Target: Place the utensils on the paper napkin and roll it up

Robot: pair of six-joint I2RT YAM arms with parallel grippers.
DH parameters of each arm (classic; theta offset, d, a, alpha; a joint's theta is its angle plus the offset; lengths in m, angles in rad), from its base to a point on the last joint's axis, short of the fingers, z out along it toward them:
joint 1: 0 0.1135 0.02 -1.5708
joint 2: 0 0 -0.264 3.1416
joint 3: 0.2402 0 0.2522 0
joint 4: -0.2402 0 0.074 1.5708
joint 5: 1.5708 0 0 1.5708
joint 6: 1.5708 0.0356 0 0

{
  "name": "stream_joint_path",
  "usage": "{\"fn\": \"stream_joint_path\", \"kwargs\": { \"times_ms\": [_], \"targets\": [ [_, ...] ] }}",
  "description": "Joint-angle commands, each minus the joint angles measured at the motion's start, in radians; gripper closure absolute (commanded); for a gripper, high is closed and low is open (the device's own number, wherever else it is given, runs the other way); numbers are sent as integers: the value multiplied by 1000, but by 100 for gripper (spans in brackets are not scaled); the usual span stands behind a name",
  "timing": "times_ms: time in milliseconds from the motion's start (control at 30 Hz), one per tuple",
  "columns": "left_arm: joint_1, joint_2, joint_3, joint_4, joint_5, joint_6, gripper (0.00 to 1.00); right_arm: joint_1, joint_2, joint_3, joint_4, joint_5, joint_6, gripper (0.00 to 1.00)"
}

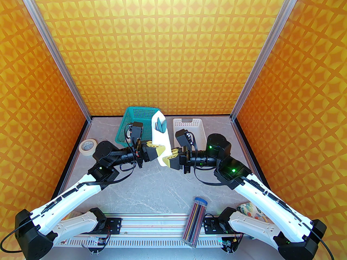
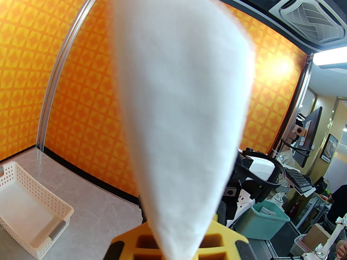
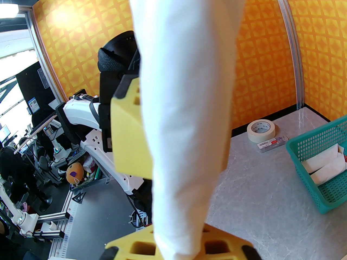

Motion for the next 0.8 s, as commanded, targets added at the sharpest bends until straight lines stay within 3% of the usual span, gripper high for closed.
{"fn": "stream_joint_path", "kwargs": {
  "times_ms": [0,67,267,533,767],
  "targets": [
    [16,9,47,-27,-19,16,100,2,-12,-32,4,27,-1,58],
    [24,10,55,-48,-19,17,100,2,-33,-41,-6,69,-9,44],
    [85,-13,114,-231,-11,87,100,-7,-107,-40,-105,288,-34,17],
    [231,-38,241,-537,49,211,100,-7,-254,-77,-220,510,-48,1],
    [379,94,403,-748,149,284,100,-7,-315,-98,-378,717,-17,1]
  ]
}}
